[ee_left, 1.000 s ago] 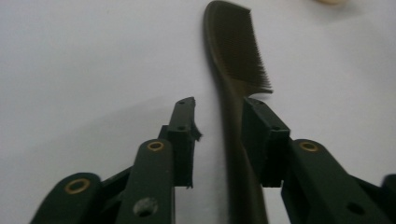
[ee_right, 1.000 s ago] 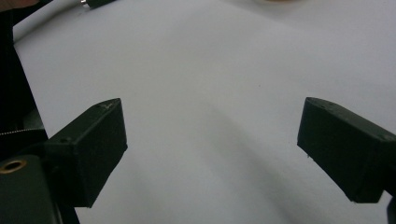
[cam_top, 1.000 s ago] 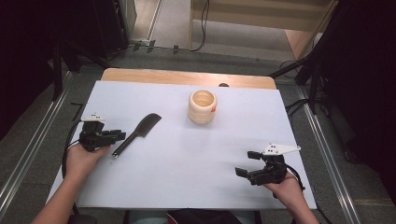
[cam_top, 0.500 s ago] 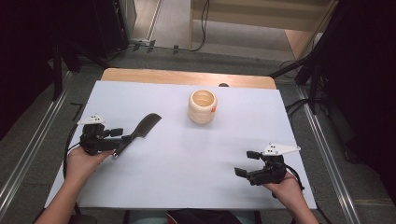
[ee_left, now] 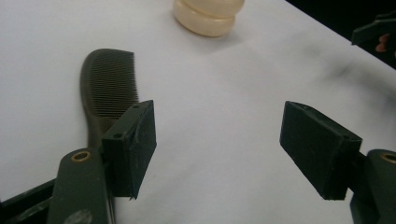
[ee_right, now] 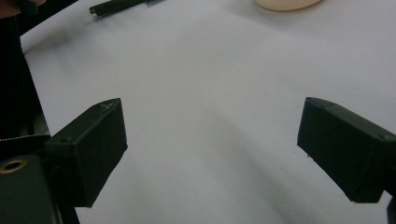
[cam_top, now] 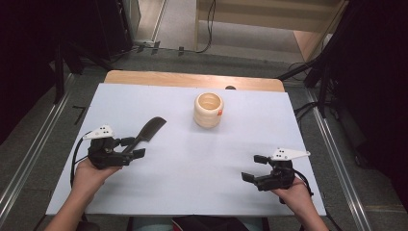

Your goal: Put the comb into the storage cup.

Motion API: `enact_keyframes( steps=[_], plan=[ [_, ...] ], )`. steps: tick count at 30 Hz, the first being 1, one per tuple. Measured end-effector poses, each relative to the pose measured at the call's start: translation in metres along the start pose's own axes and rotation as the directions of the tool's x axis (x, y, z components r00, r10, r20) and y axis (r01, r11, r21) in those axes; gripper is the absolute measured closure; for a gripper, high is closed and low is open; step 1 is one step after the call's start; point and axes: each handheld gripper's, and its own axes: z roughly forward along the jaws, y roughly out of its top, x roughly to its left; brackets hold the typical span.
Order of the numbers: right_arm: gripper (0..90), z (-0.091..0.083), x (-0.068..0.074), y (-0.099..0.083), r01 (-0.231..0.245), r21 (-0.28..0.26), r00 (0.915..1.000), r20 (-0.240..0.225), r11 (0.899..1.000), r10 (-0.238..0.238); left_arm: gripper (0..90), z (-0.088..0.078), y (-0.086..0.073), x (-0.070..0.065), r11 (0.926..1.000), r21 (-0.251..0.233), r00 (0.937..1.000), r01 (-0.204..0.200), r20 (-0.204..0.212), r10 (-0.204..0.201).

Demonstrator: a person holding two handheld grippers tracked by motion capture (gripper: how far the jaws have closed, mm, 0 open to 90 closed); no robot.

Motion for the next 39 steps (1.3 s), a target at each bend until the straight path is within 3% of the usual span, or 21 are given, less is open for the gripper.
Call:
enact_keyframes(
  steps=[8,20,31,39],
  plan=[
    [6.6,0.0,0.0,0.0,0.003,-0.003,1.0,0.0,1.0,-0.003,25.6,0.002,-0.006,-0.012,0.9995,0.004,0.9989,-0.032,0.036,0.032],
    [6.6,-0.001,0.0,0.0,-0.003,-0.013,1.0,-0.002,1.0,0.003,25.6,0.002,-0.013,-0.026,0.9996,-0.007,0.9969,-0.028,0.073,0.028],
    [6.6,0.0,0.0,0.0,-0.003,-0.004,1.0,-0.003,1.0,0.003,25.7,0.002,-0.015,-0.019,0.9998,-0.013,0.9987,-0.016,0.047,0.016],
    [6.6,0.001,0.0,0.0,-0.008,-0.005,1.0,-0.005,1.0,0.008,25.6,0.0,-0.015,-0.012,0.9991,-0.039,0.9999,-0.015,-0.009,0.014]
  ],
)
